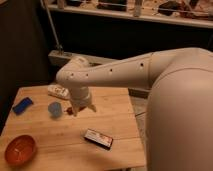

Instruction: Place the eraser in the ceramic cup

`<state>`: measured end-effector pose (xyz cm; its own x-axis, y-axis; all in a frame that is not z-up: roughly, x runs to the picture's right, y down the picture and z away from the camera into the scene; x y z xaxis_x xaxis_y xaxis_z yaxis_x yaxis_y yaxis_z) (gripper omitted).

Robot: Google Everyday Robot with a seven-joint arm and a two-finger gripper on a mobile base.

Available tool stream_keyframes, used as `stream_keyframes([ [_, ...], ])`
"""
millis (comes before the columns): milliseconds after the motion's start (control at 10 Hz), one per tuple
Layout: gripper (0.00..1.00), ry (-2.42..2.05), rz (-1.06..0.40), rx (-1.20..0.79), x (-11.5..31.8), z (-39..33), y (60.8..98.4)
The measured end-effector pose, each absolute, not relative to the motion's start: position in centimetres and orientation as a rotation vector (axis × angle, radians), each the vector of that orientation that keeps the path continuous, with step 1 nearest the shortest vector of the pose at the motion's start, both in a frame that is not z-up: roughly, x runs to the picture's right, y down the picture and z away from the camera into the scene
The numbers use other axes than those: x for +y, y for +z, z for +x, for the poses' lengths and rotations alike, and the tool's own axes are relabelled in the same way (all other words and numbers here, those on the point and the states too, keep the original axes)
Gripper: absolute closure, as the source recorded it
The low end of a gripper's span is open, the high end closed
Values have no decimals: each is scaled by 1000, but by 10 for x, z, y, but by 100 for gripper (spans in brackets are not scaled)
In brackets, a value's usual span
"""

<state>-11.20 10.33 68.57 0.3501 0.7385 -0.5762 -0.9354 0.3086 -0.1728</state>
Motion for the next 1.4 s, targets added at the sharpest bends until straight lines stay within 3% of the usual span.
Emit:
stream_keyframes([
  [400,35,821,-473,335,102,-99,644],
  [700,35,735,-508,187,101,-120,621],
  [1000,35,696,-544,98,111,-133,646],
  [1400,35,622,-514,170,136,-98,682],
])
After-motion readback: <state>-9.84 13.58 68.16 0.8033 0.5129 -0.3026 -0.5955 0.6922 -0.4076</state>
